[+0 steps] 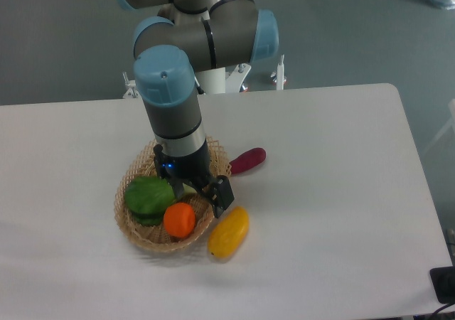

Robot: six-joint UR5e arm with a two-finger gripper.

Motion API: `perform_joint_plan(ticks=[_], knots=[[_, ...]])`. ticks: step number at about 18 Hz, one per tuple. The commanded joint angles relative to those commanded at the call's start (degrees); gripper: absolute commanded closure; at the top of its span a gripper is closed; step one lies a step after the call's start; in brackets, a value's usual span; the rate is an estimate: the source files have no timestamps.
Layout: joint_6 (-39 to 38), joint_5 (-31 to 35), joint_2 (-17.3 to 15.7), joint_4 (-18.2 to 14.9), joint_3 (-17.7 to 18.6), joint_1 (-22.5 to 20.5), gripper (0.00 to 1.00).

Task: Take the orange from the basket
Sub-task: 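Move the gripper over the orange in the wicker basket, then lower the gripper down onto the orange inside the basket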

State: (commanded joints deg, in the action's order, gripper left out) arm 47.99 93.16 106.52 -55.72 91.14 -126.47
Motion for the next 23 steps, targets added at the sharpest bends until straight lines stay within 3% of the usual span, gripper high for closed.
perform_joint_plan(ticks=[6,12,23], knots=[[-0.8,0.1,0.1,0.3,0.3,0.2,0.00],[-4.2,0.1,0.4,2.5,3.9,0.3,0.00],[-8.7,-0.1,4.9,4.3,6.5,1.2,0.00]])
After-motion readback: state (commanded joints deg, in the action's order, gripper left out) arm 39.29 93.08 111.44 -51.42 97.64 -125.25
